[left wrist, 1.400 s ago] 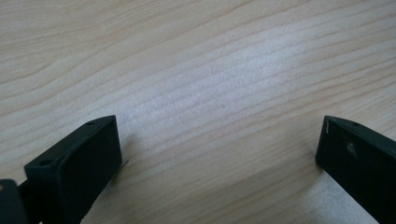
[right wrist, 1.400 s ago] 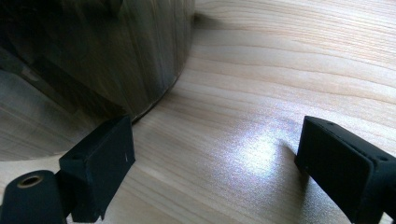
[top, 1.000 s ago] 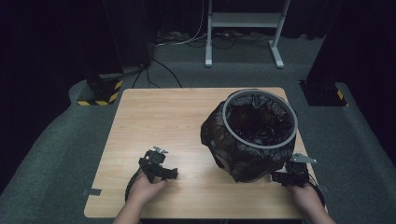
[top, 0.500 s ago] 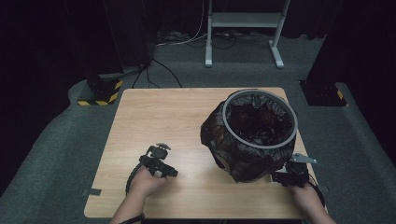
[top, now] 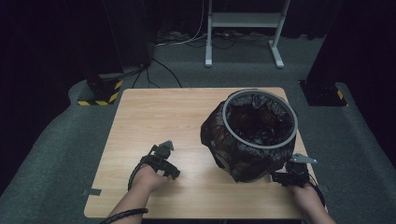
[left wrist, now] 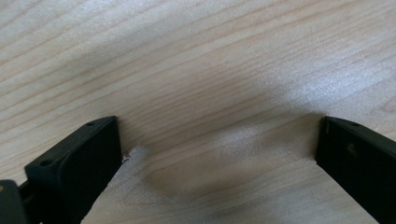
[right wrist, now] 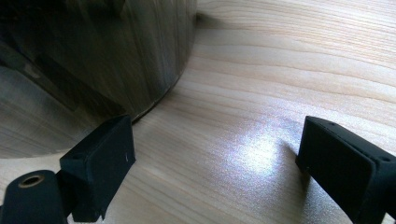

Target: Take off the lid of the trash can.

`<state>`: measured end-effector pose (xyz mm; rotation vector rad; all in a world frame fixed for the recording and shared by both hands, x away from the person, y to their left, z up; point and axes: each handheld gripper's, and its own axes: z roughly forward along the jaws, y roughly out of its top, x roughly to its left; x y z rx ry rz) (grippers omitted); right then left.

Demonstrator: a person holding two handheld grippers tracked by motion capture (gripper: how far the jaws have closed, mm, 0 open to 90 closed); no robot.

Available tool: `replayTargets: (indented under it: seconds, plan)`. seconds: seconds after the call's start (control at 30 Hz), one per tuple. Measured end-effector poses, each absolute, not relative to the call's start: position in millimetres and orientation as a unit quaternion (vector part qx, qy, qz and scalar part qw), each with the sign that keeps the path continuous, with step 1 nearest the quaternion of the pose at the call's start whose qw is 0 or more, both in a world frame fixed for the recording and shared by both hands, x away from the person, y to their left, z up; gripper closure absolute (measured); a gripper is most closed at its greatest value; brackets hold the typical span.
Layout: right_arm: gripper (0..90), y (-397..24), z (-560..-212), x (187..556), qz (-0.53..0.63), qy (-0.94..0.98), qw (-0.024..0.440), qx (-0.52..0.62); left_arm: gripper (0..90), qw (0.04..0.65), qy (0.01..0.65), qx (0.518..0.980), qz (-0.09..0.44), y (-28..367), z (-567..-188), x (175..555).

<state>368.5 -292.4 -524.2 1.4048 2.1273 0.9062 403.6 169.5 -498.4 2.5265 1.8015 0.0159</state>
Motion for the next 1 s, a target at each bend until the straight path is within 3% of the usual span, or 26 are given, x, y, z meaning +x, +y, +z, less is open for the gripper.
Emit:
replayTargets:
  seconds: [0.13, 0.23, 0.27, 0.43, 0.8, 1.0]
  plan:
    - [10.9, -292.8, -524.4, 368.4, 0.328, 0.768, 0.218, 0.505, 2.7, 0.005, 0.589, 0.808, -0.008, 169.9, -496.9, 409.1]
    - [10.8, -292.6, -524.2, 368.4, 0.327, 0.768, 0.216, 0.507, 17.9, 0.003, 0.598, 0.801, -0.017, 171.8, -491.8, 412.8]
    - [10.7, -292.4, -524.2, 368.2, 0.327, 0.767, 0.215, 0.508, 18.3, 0.015, 0.606, 0.794, -0.049, 176.8, -486.4, 416.6]
    - [10.5, -292.8, -524.4, 368.5, 0.327, 0.769, 0.216, 0.505, 23.7, 0.009, 0.605, 0.793, -0.064, 175.9, -464.8, 421.2]
    - [10.5, -292.5, -524.5, 368.6, 0.327, 0.768, 0.217, 0.506, 34.6, 0.029, 0.620, 0.782, -0.055, 174.1, -401.0, 427.6]
    - [10.4, -292.4, -524.5, 368.8, 0.327, 0.768, 0.217, 0.506, 35.2, 0.046, 0.628, 0.775, -0.052, 174.2, -370.3, 431.9]
